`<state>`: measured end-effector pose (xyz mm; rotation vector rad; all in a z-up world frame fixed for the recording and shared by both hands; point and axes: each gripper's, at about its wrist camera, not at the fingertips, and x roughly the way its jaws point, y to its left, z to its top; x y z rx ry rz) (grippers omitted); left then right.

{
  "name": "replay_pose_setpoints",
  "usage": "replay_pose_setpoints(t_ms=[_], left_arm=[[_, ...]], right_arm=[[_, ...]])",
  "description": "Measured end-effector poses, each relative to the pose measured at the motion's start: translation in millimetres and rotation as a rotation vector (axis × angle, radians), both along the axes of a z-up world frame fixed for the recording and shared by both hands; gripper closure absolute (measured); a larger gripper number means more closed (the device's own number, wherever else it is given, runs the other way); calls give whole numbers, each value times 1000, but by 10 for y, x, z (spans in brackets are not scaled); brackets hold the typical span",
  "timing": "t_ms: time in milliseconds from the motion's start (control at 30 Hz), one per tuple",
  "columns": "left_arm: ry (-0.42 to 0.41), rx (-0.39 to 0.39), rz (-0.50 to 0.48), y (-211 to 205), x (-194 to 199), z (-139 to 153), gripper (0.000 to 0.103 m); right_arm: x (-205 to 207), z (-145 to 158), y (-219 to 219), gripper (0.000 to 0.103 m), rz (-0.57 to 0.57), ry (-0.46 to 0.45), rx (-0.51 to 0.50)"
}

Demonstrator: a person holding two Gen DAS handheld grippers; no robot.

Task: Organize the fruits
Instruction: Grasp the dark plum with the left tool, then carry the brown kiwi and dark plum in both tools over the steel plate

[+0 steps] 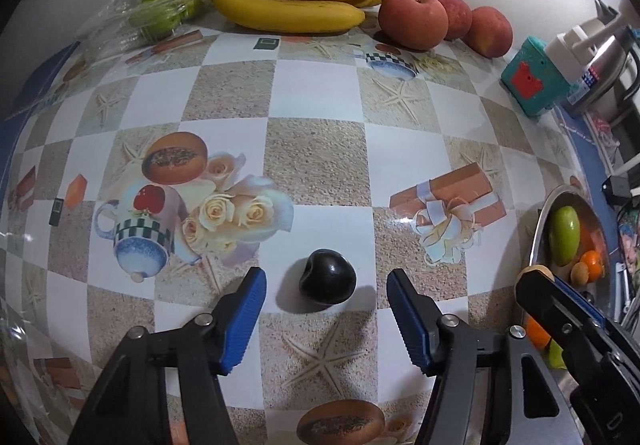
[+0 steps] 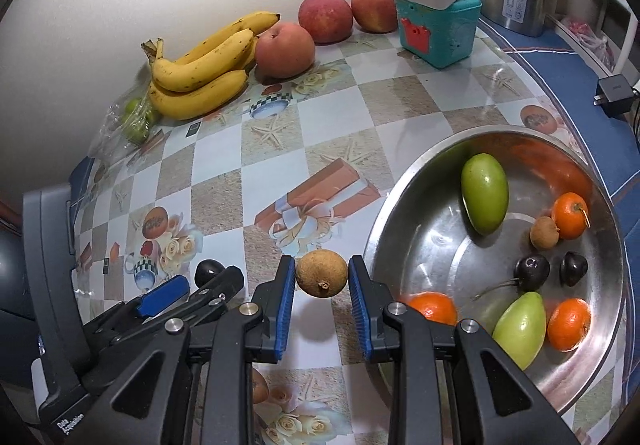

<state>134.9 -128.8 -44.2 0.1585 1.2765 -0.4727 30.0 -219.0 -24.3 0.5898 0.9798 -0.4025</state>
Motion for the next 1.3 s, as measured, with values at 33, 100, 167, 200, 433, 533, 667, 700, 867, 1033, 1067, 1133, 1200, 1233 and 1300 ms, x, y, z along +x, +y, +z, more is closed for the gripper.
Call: replay_pose_setpoints(t_ms=[33,100,167,200,433,533,667,700,867,1033,1067,1133,1200,1233,1300], left_arm=[[-3,5,-2,-9,-6,-8,36],[-5,15,-10,-70,-31,-44,37],[-21,31,-19,-127,-60,-78,40],[-30,44,-24,-154,-72,-86,41],[-48,57,-15,-229,-88,-116,62],[-45,51,-8,-221,-67,-125,65],[-37,35,-12,-142,-56,-80,72],[-37,35,-13,-108,-58,-54,72],[-31,29,-10,-78,-61,-15,72],[-12,4,-10,-70,-58,3,72],[-12,1,-10,-70,-62,12,72],[-9,-9,-9,-64,-71,42,72],[-10,-21,-7,-53,-81,85,72],[-12,-26,-6,-40,-81,107,72],[-22,-34,-3,-10,-94,173,72]], right_arm=[[-1,-4,-2,75,0,1,1],[-16,-7,-9,75,0,1,2],[-20,-8,-11,75,-2,2,2],[-27,-7,-15,75,-2,0,3],[-39,1,-7,75,5,-3,5],[-35,-3,2,75,7,-1,5],[-30,-14,7,75,8,4,5],[-29,-19,8,75,8,5,6],[-20,-39,16,75,10,11,7],[-14,-48,26,75,15,14,8],[-15,-46,24,75,15,13,8],[-20,-39,22,75,14,11,7],[-25,-33,21,75,14,10,6],[-29,-29,23,75,15,9,5],[-40,-20,34,75,17,8,5]])
